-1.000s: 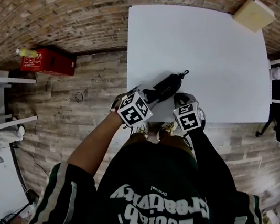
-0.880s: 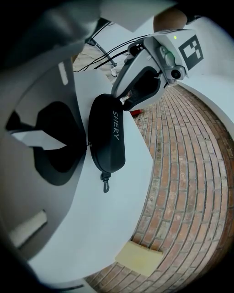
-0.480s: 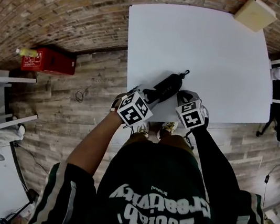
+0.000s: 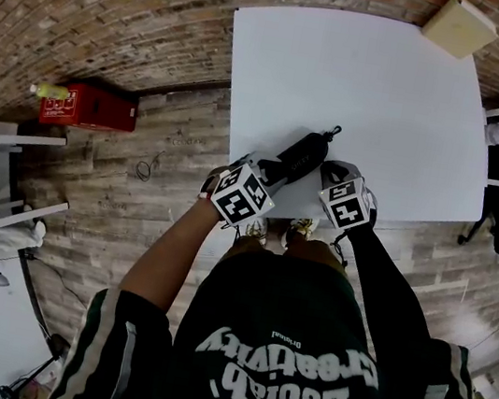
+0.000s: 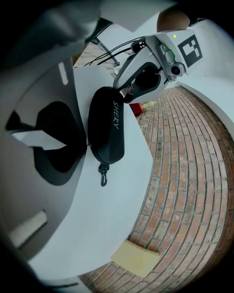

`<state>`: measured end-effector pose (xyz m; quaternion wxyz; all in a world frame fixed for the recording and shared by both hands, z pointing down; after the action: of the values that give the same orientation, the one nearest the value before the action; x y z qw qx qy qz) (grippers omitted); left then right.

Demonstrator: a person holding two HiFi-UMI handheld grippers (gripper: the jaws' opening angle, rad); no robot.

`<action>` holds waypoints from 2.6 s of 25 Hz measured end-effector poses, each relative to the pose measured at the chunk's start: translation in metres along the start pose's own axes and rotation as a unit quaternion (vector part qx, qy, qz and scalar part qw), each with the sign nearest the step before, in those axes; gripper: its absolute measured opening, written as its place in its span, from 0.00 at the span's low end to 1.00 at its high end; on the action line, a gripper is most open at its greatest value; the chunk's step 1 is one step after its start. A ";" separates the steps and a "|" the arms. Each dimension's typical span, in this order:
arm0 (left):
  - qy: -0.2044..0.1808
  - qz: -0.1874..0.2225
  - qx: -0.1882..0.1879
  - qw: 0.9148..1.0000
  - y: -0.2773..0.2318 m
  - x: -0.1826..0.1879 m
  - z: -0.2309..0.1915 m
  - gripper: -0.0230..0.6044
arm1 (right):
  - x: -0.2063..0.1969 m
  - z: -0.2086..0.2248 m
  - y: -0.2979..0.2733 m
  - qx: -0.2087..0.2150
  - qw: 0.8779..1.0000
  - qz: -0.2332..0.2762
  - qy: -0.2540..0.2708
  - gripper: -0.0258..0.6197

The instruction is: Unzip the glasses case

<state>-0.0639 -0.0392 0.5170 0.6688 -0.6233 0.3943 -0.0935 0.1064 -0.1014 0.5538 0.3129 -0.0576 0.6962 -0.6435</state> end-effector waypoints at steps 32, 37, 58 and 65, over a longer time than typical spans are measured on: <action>-0.031 -0.025 -0.006 0.999 0.000 0.006 -0.002 0.21 | 0.018 0.028 -0.003 -0.034 0.995 -0.014 0.090 0.06; -0.032 -0.026 -0.008 0.999 0.000 0.006 -0.002 0.21 | 0.024 0.034 -0.005 -0.039 0.992 -0.017 0.116 0.06; -0.057 -0.014 -0.011 0.998 0.011 0.011 0.017 0.04 | 0.020 0.031 -0.003 -0.026 0.996 -0.049 0.066 0.06; 0.004 -0.011 -0.015 1.000 -0.018 -0.004 0.037 0.04 | 0.002 0.006 0.005 0.000 0.999 -0.053 -0.012 0.06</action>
<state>-0.0367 -0.0121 0.5317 0.6568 -0.6372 0.3912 -0.0975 0.1094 -0.1069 0.5481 0.2871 -0.1022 0.6883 -0.6583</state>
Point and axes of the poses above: the fingertips, and each gripper's own axes: y backward along the fingers, z to its right, x out of its top, the point moved 10 cm from there along y, backward along the fingers, and after that the axes turned 14 degrees about -z, right-handed, at the moved point
